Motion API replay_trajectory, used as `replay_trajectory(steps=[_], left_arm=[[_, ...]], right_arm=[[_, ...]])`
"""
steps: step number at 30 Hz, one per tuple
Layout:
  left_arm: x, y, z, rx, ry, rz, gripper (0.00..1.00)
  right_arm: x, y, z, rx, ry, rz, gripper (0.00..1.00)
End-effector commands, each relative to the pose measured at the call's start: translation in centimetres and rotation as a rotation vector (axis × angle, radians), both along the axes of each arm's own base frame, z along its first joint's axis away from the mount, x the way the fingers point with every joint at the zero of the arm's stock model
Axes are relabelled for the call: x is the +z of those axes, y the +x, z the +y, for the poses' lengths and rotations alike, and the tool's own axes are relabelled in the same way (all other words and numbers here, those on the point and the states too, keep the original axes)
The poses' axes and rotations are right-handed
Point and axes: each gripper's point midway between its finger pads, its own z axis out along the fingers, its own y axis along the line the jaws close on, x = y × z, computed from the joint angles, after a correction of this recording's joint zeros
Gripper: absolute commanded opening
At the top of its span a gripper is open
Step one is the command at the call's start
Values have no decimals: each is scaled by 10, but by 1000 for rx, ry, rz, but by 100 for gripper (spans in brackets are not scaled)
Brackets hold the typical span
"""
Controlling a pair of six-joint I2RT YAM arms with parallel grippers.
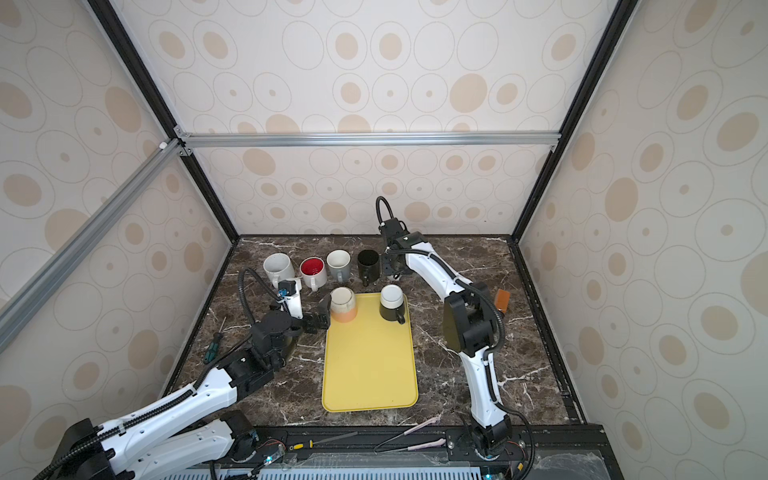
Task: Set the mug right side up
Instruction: 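Open the right gripper and raise it off the pink mug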
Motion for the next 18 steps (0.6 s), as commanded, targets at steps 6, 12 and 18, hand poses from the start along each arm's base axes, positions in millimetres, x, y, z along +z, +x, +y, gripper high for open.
replay_trajectory(steps=[6,12,18], left_arm=[[2,8,-10,-24,-13,8,100],[1,8,-21,-72,-42,25,100],[2,7,-26,-114,-81,37,100]], right_arm=[[80,-42,9,87,148,-119,52],[100,-88,16,196,203,-172,58],[96,-130,8,225,177,-178,56]])
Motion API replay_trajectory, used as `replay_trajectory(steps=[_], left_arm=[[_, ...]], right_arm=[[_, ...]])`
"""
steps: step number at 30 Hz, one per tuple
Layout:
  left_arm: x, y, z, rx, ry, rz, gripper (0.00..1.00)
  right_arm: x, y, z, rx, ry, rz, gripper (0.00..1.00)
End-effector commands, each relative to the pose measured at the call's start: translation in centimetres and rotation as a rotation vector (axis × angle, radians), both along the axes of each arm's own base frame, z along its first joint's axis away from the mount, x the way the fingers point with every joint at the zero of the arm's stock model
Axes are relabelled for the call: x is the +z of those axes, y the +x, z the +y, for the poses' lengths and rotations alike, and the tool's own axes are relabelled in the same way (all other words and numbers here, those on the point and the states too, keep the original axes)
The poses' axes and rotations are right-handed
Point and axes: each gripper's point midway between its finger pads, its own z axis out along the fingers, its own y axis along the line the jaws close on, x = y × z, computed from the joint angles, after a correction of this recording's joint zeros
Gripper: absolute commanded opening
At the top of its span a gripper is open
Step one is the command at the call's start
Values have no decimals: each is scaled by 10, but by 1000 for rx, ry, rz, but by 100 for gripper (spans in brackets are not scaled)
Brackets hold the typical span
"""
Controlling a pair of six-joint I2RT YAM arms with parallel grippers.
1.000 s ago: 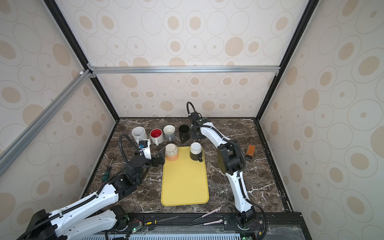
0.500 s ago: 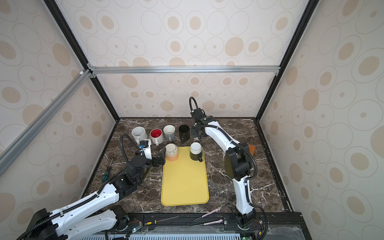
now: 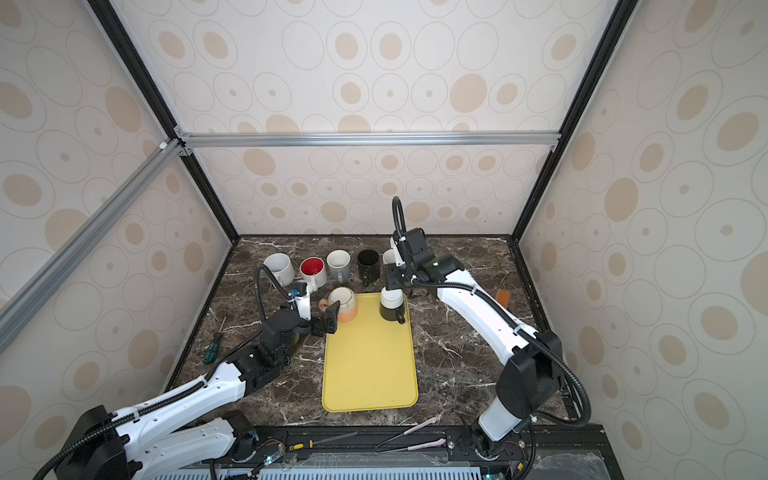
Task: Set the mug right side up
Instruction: 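Open the right gripper and raise it off the pink mug, then move the right gripper over the upside-down white-topped black mug on the tray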
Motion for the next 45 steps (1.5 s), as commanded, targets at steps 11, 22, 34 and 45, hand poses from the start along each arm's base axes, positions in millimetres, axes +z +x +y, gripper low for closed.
replay_trajectory(steps=[11,22,34,45], left_arm=[[22,8,2,-89,-242,-8,99],[7,5,10,-72,-238,25,99],[2,8,11,-77,-235,43,99],[-5,7,9,-90,-249,63,99]], right_arm=[[-62,-37,-14,44,-147,97,49],[-111,-27,-15,38,-242,167,47],[-122,-28,-18,34,-272,194,45],[-147,-17,-21,31,-336,223,44]])
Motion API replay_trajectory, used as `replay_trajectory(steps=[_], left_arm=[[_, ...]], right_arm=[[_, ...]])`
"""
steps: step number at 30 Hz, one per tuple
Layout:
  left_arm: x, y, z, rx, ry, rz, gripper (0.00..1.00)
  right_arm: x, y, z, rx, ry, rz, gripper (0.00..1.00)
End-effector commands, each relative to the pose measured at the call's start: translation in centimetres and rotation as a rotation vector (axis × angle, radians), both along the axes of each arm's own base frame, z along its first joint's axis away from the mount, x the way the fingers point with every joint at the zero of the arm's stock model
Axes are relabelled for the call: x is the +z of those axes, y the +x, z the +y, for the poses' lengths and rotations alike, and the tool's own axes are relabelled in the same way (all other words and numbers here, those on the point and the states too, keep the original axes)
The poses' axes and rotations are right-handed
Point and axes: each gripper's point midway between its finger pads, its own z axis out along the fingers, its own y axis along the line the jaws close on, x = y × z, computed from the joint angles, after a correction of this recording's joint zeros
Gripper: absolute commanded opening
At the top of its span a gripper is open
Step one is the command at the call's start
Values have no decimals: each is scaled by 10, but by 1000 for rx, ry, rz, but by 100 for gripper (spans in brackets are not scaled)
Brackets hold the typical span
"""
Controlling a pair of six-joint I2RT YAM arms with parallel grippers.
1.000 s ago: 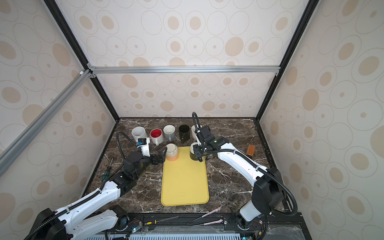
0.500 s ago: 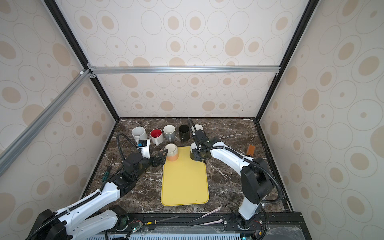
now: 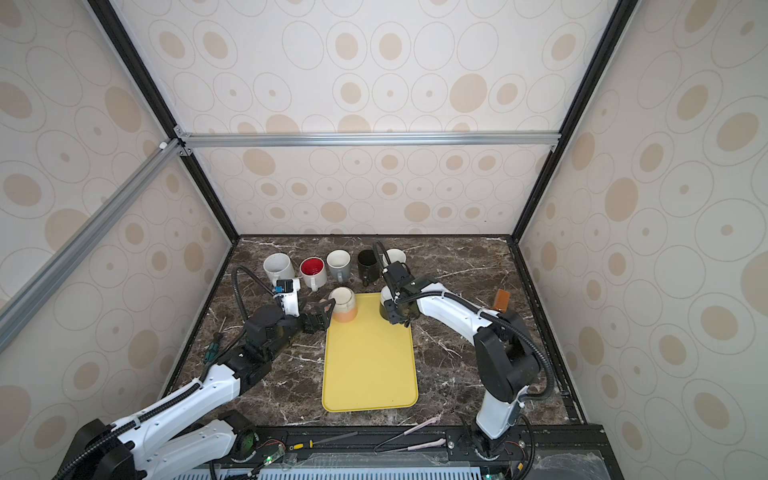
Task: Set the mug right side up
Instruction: 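Move the right gripper over the upside-down white-topped black mug on the tray, then lower the right gripper onto the black mug's base and close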
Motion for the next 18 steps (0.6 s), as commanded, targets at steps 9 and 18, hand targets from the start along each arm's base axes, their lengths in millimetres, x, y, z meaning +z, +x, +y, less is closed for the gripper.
replay_trajectory(steps=[9,18], left_arm=[[-6,3,-5,-23,-30,15,98],[-12,5,-9,-32,-36,33,98]], right_arm=[[-18,19,-1,-10,-1,0,41],[-23,25,3,-16,19,-8,37]])
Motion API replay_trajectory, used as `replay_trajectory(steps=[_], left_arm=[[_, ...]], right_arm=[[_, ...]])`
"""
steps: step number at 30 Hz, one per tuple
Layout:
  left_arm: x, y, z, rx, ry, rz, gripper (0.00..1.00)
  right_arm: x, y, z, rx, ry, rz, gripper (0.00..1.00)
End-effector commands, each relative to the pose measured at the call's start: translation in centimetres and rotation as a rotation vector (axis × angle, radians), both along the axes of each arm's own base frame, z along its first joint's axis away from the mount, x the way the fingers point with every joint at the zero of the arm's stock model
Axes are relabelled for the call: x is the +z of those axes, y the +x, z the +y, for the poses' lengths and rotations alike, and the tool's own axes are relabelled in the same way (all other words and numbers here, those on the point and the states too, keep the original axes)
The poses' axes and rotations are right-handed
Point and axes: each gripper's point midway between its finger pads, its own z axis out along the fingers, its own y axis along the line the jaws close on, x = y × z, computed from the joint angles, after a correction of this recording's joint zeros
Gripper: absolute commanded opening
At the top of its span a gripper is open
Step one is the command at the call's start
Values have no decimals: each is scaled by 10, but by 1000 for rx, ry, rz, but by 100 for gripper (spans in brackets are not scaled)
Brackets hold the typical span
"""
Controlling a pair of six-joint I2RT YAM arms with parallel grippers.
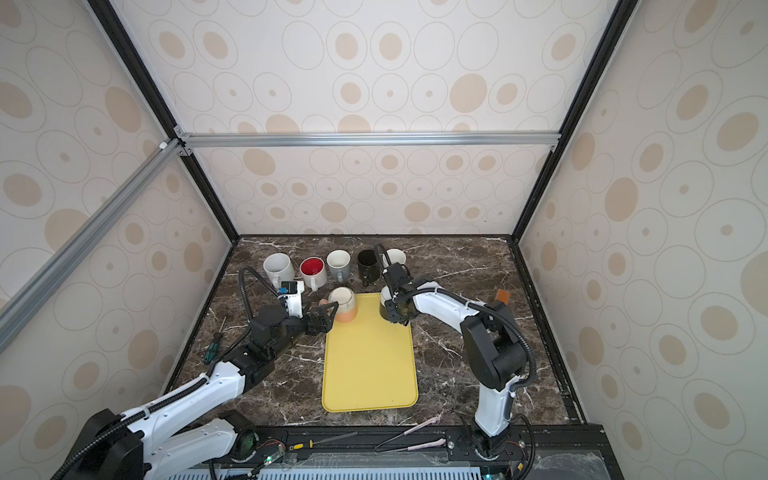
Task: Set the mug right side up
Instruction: 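Lower the right gripper onto the black mug's base and close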
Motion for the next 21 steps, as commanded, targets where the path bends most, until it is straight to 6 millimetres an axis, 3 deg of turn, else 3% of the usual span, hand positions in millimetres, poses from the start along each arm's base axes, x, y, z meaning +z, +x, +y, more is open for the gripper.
replay_trajectory(steps=[1,16,21], left_arm=[[5,3,-2,-3,-27,-14,98],[-2,2,-5,-20,-30,9,97],[-3,1,-7,-29,-37,15,97]], right_arm=[[2,6,3,3,20,-12,37],[-6,1,1,13,6,8,22],[-9,-3,0,16,3,26,8]])
